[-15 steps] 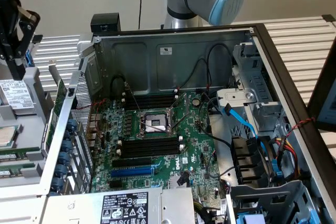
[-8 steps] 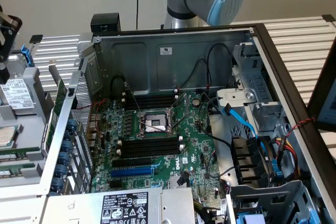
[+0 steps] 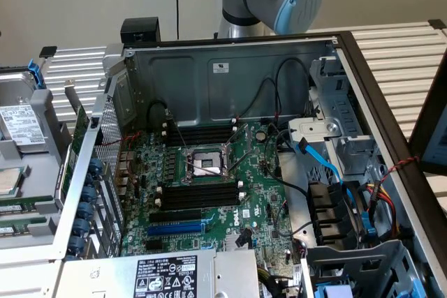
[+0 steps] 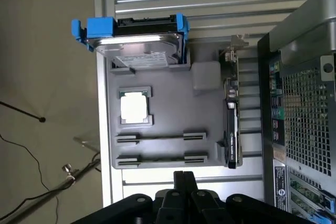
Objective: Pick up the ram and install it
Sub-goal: 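Reach for the ram, then pick up the ram and move it above insertion slot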
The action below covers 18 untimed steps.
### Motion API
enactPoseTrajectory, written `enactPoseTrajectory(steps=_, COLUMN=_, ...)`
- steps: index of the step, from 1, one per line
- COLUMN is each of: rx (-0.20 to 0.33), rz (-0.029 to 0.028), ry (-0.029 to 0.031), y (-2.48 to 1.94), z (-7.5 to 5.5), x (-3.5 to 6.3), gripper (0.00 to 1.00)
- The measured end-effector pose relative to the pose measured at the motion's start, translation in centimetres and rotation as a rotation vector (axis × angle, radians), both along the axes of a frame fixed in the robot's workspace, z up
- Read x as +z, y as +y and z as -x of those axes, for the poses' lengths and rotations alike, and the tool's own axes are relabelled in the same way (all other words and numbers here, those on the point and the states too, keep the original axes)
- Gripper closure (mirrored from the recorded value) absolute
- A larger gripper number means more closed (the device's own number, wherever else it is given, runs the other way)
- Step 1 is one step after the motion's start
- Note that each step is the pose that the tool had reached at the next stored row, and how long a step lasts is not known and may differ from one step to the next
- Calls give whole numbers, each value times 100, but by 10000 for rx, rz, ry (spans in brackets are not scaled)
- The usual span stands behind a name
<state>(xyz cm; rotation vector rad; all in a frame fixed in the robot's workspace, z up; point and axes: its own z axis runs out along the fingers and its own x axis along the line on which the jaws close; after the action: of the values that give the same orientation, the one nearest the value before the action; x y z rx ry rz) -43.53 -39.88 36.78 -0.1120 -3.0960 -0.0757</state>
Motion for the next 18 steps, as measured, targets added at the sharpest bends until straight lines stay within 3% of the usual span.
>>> enactPoseTrajectory(steps=4, rx=-1, rz=-1, ry=1, y=0, z=65, x=-7, gripper=89)
enactPoseTrajectory(steps=18, rx=0, rz=18, ry=1, y=13, z=66, x=-9, gripper=89)
